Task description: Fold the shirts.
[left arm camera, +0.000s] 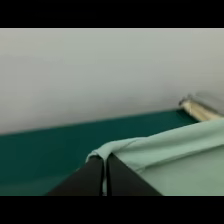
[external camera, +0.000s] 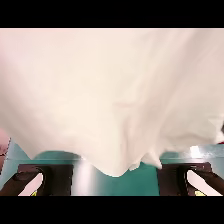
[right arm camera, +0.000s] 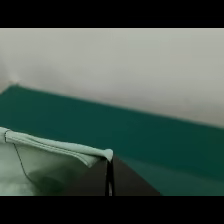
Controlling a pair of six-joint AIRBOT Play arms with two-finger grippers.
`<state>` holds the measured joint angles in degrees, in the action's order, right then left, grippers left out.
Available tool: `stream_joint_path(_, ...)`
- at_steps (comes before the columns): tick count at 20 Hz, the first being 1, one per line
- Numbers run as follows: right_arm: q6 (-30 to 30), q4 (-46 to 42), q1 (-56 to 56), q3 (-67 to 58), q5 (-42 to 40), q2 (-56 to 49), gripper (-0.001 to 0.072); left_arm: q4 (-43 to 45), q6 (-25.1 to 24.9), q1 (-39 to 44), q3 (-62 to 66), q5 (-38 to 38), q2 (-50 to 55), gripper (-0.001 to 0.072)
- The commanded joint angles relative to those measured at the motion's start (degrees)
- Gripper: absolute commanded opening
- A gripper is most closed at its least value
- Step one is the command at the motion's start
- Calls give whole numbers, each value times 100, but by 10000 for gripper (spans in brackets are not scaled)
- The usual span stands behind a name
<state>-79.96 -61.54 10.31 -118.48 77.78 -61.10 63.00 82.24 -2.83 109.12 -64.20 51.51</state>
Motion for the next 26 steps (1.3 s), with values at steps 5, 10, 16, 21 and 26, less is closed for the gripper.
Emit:
stream_joint_path(5,-59,-31,-704,1753,133,-2175,14,238,-44,-7,-2229,-822,1917,25)
stream_joint_path(10,-55,-42,-706,1834,-1182,-3224,16,101,-127,-7,-2557,363,3211,25)
stream_joint_path(16,-52,46,-688,1469,-1930,-3641,475,48,-107,-9,-2524,1440,3467,583)
stream_joint_path(21,-55,48,-463,505,-704,-3556,459,385,-273,-197,-2052,96,3429,590)
stream_joint_path(26,160,37,-358,1043,732,-2695,193,422,-767,-688,-2267,-1742,3187,368)
